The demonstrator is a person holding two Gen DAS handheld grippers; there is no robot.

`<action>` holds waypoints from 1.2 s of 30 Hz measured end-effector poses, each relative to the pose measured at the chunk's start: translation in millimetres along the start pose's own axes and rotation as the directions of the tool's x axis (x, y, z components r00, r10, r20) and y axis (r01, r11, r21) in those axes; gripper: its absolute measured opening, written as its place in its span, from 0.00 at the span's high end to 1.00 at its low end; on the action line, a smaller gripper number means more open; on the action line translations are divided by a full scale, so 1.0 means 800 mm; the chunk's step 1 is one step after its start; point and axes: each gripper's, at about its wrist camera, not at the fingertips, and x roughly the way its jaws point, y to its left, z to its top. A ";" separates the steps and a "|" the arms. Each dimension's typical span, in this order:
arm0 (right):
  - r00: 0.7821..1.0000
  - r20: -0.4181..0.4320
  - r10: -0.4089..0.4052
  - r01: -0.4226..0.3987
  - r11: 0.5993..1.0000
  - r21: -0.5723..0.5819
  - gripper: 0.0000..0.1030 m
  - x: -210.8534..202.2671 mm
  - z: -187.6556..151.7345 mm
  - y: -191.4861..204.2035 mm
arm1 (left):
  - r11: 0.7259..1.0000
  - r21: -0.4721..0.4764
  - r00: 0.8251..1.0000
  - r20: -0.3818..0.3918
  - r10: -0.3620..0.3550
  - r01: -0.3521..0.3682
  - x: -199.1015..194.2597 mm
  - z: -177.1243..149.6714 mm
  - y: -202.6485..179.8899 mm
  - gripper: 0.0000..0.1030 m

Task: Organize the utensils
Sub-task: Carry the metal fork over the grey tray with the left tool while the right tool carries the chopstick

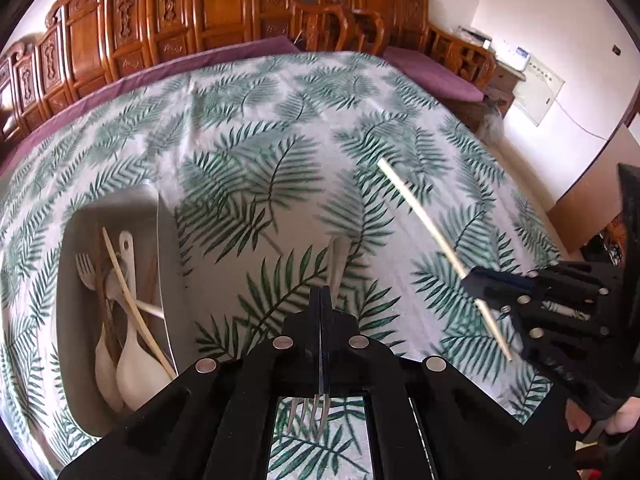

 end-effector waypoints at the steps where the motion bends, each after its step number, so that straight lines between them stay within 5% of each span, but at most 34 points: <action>1: 1.000 0.000 -0.001 0.001 1.000 -0.001 0.94 -0.001 -0.001 0.001 | 1.000 -0.010 1.000 -0.006 -0.013 0.013 0.002 -0.003 0.004 1.00; 6: 1.000 -0.005 -0.009 0.009 1.000 0.009 0.94 -0.004 -0.007 -0.006 | 0.999 0.030 0.999 -0.050 -0.021 0.023 0.012 -0.011 0.001 0.98; 9: 1.000 -0.006 -0.011 0.011 1.000 0.026 0.94 -0.004 -0.009 -0.014 | 0.997 0.071 0.996 -0.085 -0.011 0.017 0.025 -0.013 -0.009 0.78; 12: 1.000 -0.004 -0.006 0.006 0.999 0.033 0.94 -0.004 -0.010 -0.017 | 0.994 0.113 0.994 -0.110 0.013 -0.001 0.038 -0.013 -0.018 0.75; 20: 1.000 -0.003 0.000 0.000 0.999 0.036 0.94 -0.004 -0.012 -0.019 | 0.989 0.143 0.978 -0.194 0.074 -0.046 0.082 -0.019 -0.017 0.75; 24: 1.000 -0.005 -0.003 0.003 0.999 0.040 0.94 -0.005 -0.014 -0.022 | 0.990 0.132 0.981 -0.181 0.067 -0.043 0.079 -0.019 -0.014 0.92; 36: 1.000 -0.001 0.006 -0.006 1.000 0.021 0.94 -0.005 -0.009 -0.005 | 0.997 0.071 0.997 -0.072 0.036 -0.031 0.018 -0.012 0.012 0.94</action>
